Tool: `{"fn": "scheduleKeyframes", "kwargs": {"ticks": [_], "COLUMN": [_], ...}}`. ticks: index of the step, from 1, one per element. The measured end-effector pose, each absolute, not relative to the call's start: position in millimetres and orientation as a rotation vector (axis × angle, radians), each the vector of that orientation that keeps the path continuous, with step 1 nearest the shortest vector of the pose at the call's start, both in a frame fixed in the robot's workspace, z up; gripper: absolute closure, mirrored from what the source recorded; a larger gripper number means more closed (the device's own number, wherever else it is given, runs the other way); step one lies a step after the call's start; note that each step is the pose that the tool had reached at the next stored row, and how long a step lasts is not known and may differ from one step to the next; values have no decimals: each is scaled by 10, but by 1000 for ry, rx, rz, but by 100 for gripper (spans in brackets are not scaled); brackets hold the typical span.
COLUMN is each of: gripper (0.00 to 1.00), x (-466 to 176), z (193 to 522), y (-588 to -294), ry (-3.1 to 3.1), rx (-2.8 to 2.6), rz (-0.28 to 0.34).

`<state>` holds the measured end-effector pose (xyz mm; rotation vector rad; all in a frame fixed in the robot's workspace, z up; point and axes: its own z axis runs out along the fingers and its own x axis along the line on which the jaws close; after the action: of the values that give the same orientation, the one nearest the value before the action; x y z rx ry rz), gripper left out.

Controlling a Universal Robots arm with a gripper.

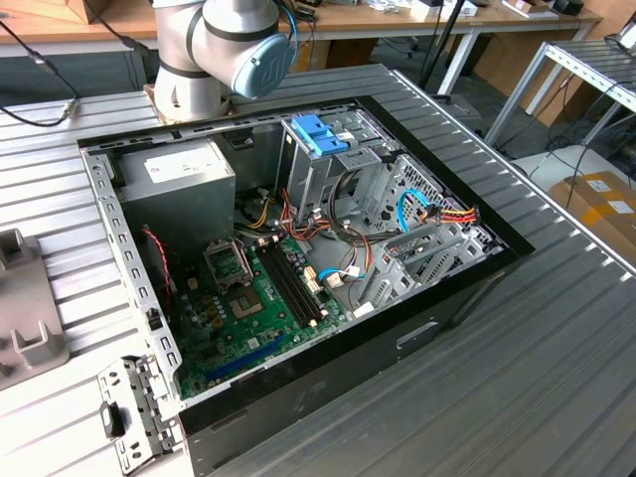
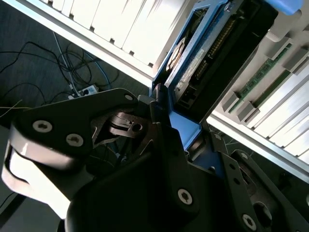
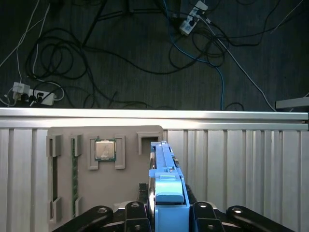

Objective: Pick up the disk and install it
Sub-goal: 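Pick up the disk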

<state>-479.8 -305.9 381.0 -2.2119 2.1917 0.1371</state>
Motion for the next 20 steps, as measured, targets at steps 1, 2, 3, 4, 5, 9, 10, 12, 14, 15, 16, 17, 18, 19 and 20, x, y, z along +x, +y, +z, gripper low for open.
{"fn": "scheduleKeyframes", "kwargs": {"ticks": [1, 2, 3, 4, 5, 9, 10, 12, 14, 15, 16, 17, 18, 19, 20], "gripper": [63, 63, 63, 63, 63, 63, 63, 63, 63, 63, 63, 63, 63, 63, 63], "x": [-4798, -4798, -4798, -4798, -4798, -4798, -4798, -4798, -4798, -4798, -4798, -4798, -4798, -4798, -4798], "z": [3824, 3836, 3843, 3851, 3859, 3898, 3907, 3926, 3948, 3959, 3969, 3980, 3991, 4000, 4017], "y": [-3059, -3059, -3059, -3059, -3059, -3059, -3059, -3059, -3059, -3059, -3059, -3059, -3059, -3059, -3059], "ry": [2192, 2192, 2192, 2192, 2192, 2192, 2192, 2192, 2192, 2192, 2192, 2192, 2192, 2192, 2192], "rx": [-2212, -2212, -2212, -2212, -2212, -2212, -2212, -2212, -2212, -2212, -2212, -2212, -2212, -2212, -2212], "rz": [137, 137, 137, 137, 137, 137, 137, 137, 137, 137, 137, 137, 137, 137, 137]}}
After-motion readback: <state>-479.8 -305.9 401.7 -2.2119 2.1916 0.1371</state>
